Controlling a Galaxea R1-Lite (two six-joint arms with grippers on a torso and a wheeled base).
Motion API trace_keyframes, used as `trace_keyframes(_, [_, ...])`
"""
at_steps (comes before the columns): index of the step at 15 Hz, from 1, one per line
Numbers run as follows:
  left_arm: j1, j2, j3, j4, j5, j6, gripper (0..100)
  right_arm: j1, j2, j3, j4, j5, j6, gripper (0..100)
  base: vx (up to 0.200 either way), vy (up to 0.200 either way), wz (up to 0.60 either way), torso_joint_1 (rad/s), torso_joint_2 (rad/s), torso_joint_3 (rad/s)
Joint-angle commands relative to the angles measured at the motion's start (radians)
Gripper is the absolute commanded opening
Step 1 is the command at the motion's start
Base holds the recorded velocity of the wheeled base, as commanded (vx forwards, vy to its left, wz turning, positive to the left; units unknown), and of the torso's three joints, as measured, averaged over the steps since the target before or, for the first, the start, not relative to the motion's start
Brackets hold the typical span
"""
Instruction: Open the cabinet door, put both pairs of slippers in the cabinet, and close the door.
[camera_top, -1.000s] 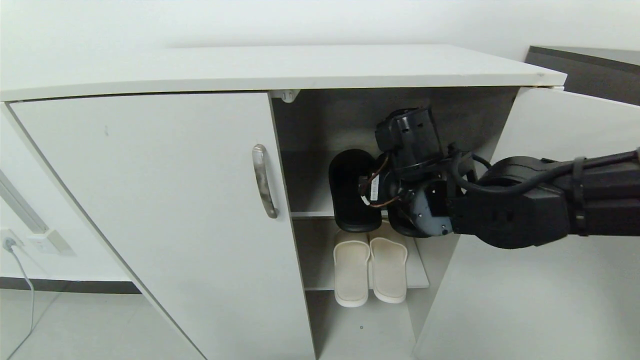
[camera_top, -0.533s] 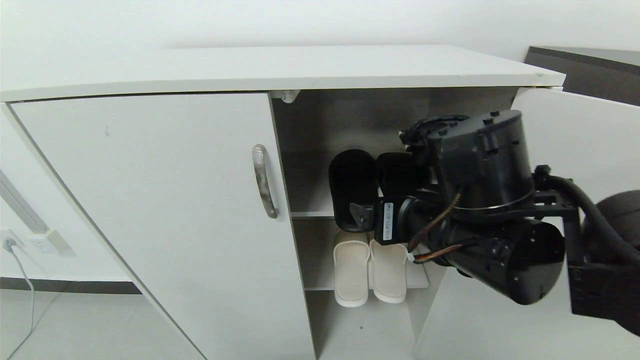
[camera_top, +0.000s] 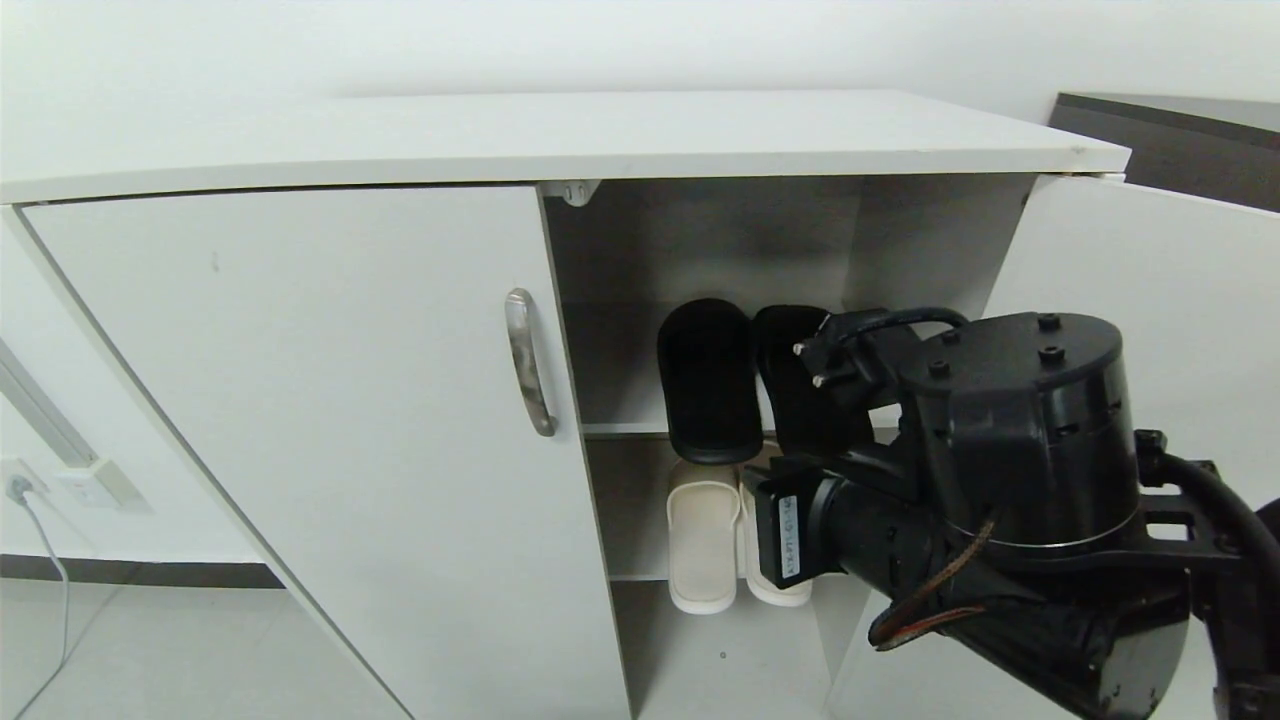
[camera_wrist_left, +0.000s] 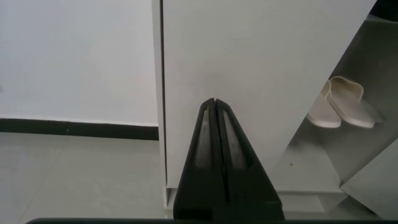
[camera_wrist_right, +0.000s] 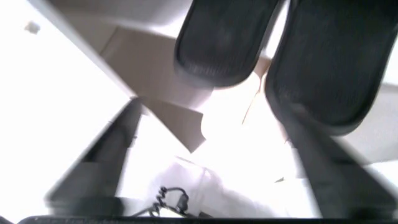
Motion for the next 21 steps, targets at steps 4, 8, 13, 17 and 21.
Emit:
trace_keyframes(4, [0.001,0.001,0.000,-0.001,0.000,0.000,0,0.005,0.028,0.063,-0.068,-0.007,-0.047,0,0.000,0.000,0.00,0.000,0.00,0.000])
trace_keyframes(8, [0.001,0.001,0.000,-0.001,-0.002,0.000,0,0.006,0.028,0.069,-0.067,-0.010,-0.047,0,0.000,0.000,0.00,0.000,0.00,0.000])
trace_keyframes(13, [0.001,0.001,0.000,0.001,-0.002,0.000,0,0.011,0.048,0.072,-0.068,-0.010,-0.047,0,-0.200,0.000,0.00,0.007,0.00,0.003])
trace_keyframes(17, [0.001,0.001,0.000,0.001,-0.002,0.000,0,0.011,0.056,0.077,-0.068,-0.010,-0.047,0,-0.200,0.000,0.00,0.001,0.00,0.004])
trace_keyframes(21, [0.001,0.002,0.000,0.001,-0.002,-0.002,0,0.011,0.057,0.086,-0.068,-0.010,-0.047,0,-0.200,0.000,0.00,0.000,0.00,0.004])
